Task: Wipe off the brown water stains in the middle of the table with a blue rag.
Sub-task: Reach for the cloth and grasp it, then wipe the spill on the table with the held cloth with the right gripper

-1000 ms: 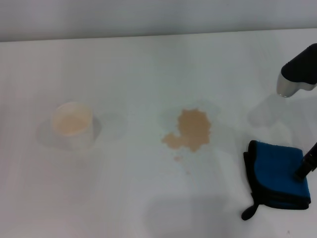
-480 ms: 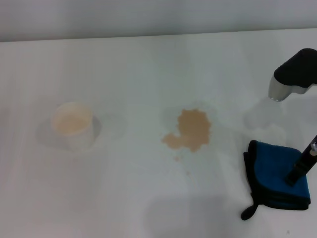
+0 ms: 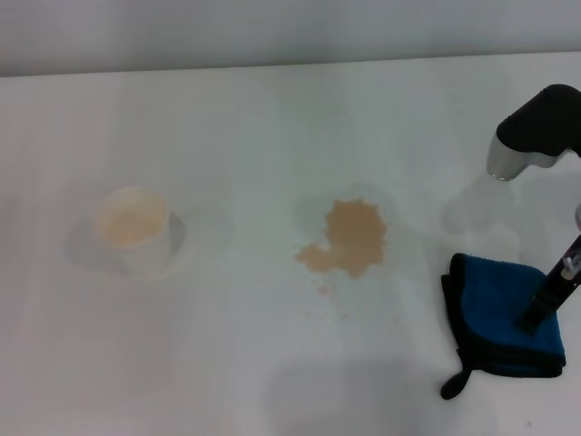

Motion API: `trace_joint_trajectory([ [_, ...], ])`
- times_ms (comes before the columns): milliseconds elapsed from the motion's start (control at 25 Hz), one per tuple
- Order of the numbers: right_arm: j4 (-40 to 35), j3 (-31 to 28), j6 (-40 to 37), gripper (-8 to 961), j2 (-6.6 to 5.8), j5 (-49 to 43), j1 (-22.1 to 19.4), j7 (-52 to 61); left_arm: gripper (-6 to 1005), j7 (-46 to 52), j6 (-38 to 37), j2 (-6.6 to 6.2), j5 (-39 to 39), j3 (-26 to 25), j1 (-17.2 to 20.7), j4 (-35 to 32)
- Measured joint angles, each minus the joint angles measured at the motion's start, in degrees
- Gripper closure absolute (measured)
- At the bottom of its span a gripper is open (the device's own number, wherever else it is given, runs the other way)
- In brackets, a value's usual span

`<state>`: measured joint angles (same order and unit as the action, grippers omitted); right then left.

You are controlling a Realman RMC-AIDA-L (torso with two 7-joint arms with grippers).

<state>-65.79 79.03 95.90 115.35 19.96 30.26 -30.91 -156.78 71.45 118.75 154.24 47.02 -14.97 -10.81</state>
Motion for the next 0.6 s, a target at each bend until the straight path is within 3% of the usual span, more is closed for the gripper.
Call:
trace_joint_trajectory([
  [200,-0.05,-0.22,-0.08,383,0.0,0.55,0.42,-0.25,126,-0.02,0.0,-0.02,0.01,0.0,0.1,-0.01],
  [600,-1.92,0.97,-1.4,776,-0.04,1.28,0.87,-1.45,126,-0.02,0.01,-0.02,0.01,-0.07,0.59,-0.18],
])
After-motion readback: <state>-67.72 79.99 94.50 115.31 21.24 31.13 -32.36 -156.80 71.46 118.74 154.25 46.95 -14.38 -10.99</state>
